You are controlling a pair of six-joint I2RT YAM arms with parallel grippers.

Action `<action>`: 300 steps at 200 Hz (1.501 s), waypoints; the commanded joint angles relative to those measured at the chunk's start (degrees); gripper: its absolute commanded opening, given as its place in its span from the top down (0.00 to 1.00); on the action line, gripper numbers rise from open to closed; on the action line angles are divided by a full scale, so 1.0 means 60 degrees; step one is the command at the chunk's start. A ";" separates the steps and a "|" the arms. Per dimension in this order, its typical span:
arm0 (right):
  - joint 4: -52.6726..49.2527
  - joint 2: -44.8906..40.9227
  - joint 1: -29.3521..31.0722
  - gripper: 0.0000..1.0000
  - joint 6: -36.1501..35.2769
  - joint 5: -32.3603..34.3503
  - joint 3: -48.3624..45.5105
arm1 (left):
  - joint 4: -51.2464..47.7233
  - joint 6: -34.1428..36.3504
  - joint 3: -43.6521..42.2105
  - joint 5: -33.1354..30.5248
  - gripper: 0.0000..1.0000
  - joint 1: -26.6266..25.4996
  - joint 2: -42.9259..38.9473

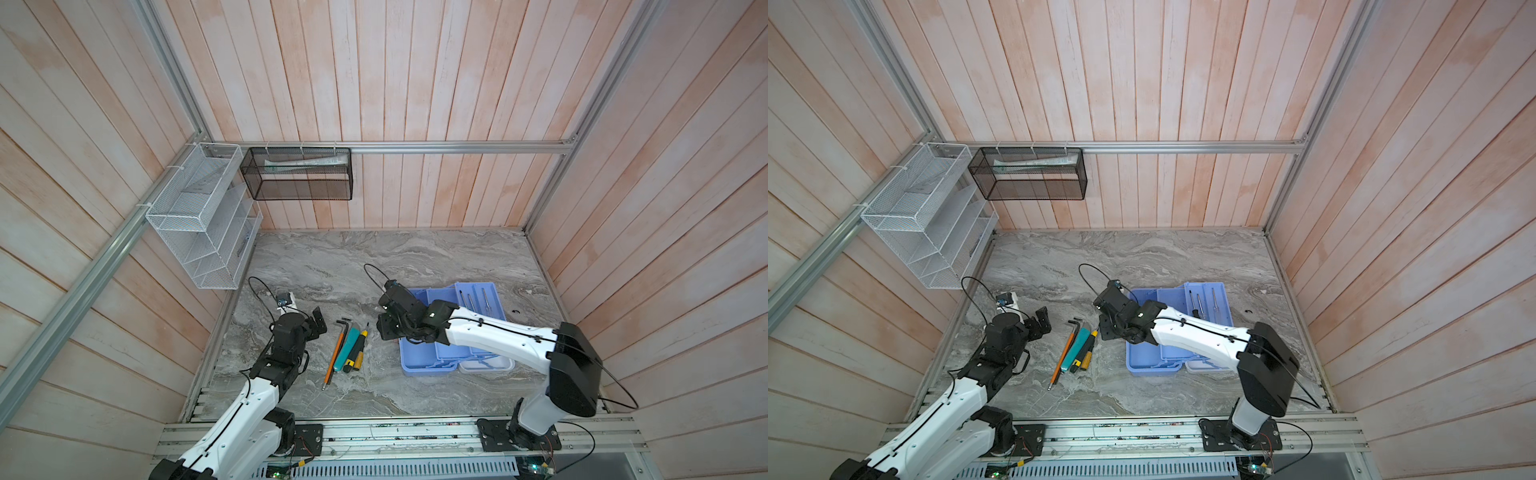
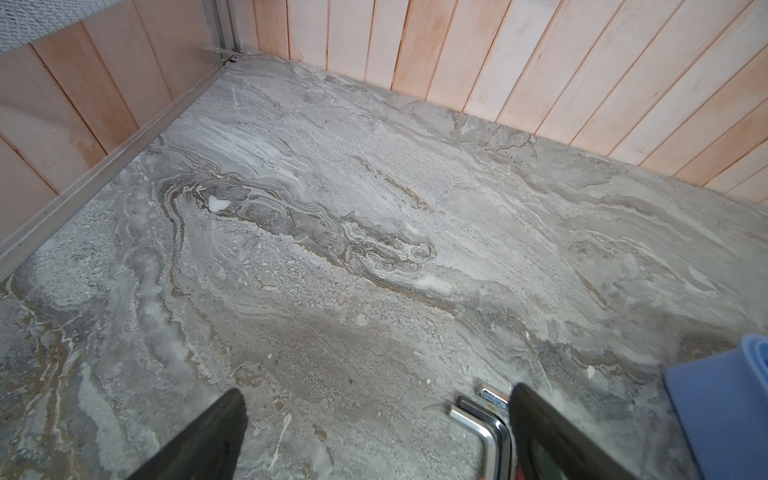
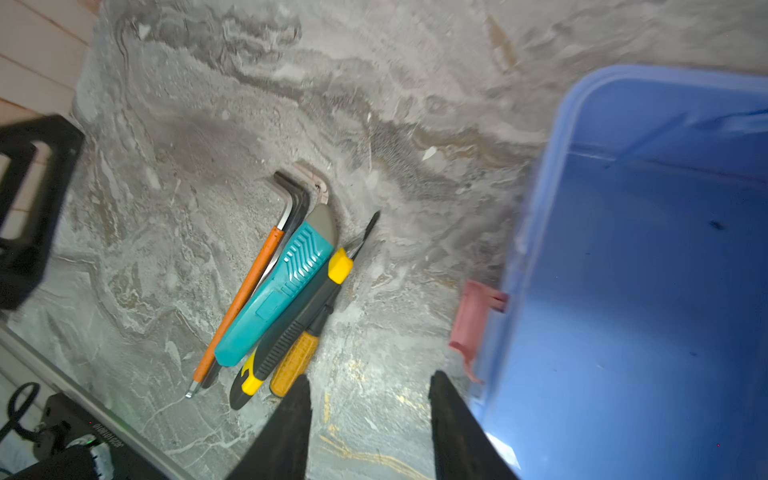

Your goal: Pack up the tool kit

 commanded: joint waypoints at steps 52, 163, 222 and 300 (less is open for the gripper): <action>0.0451 0.2432 0.0758 0.52 0.1171 -0.0490 0.1547 | 0.0082 -0.0003 0.0037 -0.0110 0.00 0.0062 -0.0410; -0.0833 0.3252 0.0894 0.59 0.1050 0.0079 0.2570 | 0.0063 -0.0006 0.0045 -0.0097 0.00 0.0062 -0.0410; -0.0853 0.3110 0.0894 0.58 0.1300 -0.0159 0.2123 | 0.0061 -0.0010 0.0043 -0.0105 0.00 0.0062 -0.0422; -0.0203 0.1944 0.0996 0.72 0.1881 -0.0320 0.0479 | 0.0060 -0.0024 0.0038 -0.0120 0.00 0.0062 -0.0434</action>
